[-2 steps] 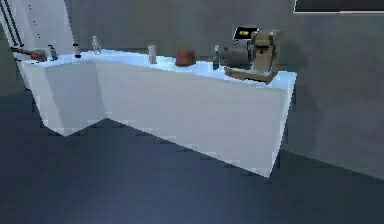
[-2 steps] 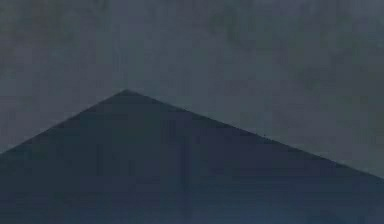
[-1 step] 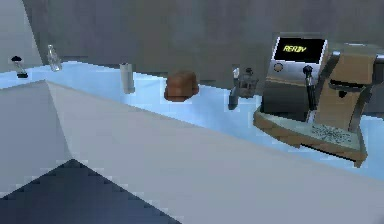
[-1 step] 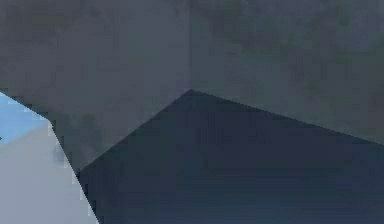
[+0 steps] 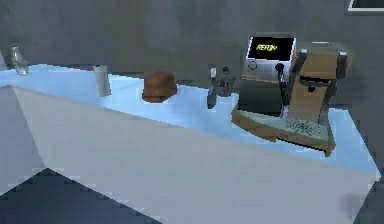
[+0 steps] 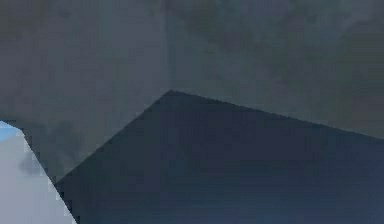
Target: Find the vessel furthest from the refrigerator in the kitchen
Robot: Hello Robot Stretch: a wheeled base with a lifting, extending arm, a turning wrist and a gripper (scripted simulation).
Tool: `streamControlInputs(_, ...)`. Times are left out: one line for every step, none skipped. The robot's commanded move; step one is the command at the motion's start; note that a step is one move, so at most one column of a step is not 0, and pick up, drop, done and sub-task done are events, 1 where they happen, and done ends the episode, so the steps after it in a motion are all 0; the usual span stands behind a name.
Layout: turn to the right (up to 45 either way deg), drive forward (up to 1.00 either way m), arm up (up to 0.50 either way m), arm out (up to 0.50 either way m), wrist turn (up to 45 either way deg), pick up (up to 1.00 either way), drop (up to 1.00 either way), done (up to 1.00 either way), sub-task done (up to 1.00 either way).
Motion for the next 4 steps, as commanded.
streamControlInputs(0.0,0.3,0.0,0.0,0.0,0.0,0.0,0.0,0.0)
streamControlInputs(-45.0,0.0,0.0,0.0,0.0,0.0,0.0,0.0,0.0)
streamControlInputs(-18.0,0.0,0.0,0.0,0.0,0.0,0.0,0.0,0.0)
streamControlInputs(0.0,1.0,0.0,0.0,0.0,0.0,0.0,0.0,0.0)
